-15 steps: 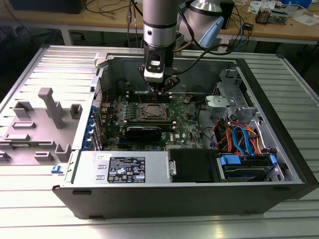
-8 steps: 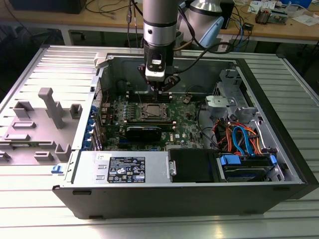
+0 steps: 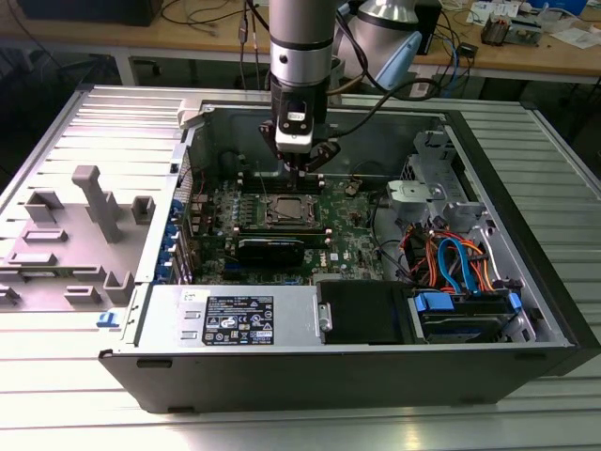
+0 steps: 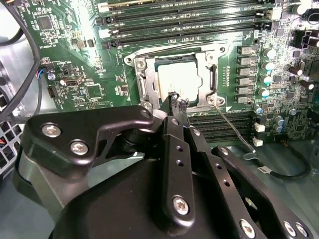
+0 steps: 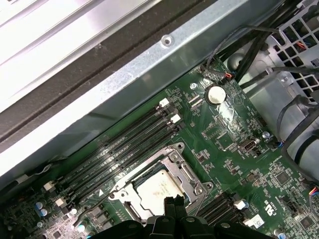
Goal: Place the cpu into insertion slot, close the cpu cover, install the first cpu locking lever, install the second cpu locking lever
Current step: 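Install the first cpu locking lever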
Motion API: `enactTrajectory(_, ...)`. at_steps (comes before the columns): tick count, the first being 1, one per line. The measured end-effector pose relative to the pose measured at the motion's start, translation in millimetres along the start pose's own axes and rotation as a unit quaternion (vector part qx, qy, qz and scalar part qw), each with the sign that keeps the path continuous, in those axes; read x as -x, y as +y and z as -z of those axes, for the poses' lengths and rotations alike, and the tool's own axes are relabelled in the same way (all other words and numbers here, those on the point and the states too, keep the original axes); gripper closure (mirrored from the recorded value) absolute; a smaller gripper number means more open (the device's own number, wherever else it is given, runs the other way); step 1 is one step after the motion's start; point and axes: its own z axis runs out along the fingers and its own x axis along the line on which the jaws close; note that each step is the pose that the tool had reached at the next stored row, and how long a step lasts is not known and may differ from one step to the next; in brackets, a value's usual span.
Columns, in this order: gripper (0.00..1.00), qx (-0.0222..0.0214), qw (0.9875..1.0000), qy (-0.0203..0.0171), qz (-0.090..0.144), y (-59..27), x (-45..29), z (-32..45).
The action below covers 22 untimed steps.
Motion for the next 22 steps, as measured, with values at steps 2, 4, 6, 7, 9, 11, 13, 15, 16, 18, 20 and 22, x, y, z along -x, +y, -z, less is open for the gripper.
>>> enactTrajectory(2, 0.89, 0.0002, 1.0, 0.0, 0.004, 0.2, -0.1, 0.0)
enactTrajectory(4, 0.89, 0.0005, 1.0, -0.0001, 0.007, 0.2, -0.1, 0.0)
enactTrajectory(6, 0.89, 0.0007, 0.9999, -0.0001, 0.011, 0.3, -0.1, 0.0)
enactTrajectory(7, 0.89, 0.0007, 0.9999, -0.0001, 0.012, 0.3, -0.1, 0.1)
enactTrajectory(9, 0.89, 0.0008, 0.9999, -0.0001, 0.014, 0.3, -0.2, 0.1)
enactTrajectory(11, 0.89, 0.0009, 0.9999, -0.0002, 0.017, 0.3, -0.2, 0.1)
enactTrajectory(13, 0.89, 0.0011, 0.9998, -0.0002, 0.021, 0.3, -0.2, 0.1)
enactTrajectory(15, 0.89, 0.0014, 0.9997, -0.0003, 0.026, 0.3, -0.2, 0.1)
enactTrajectory(16, 0.89, 0.0015, 0.9996, -0.0003, 0.027, 0.3, -0.2, 0.2)
enactTrajectory(18, 0.89, 0.0016, 0.9996, -0.0003, 0.03, 0.3, -0.1, 0.4)
enactTrajectory(20, 0.89, 0.0018, 0.9995, -0.0003, 0.033, 0.3, -0.1, 0.9)
enactTrajectory(22, 0.89, 0.0019, 0.9994, -0.0003, 0.035, 0.3, -0.1, 1.0)
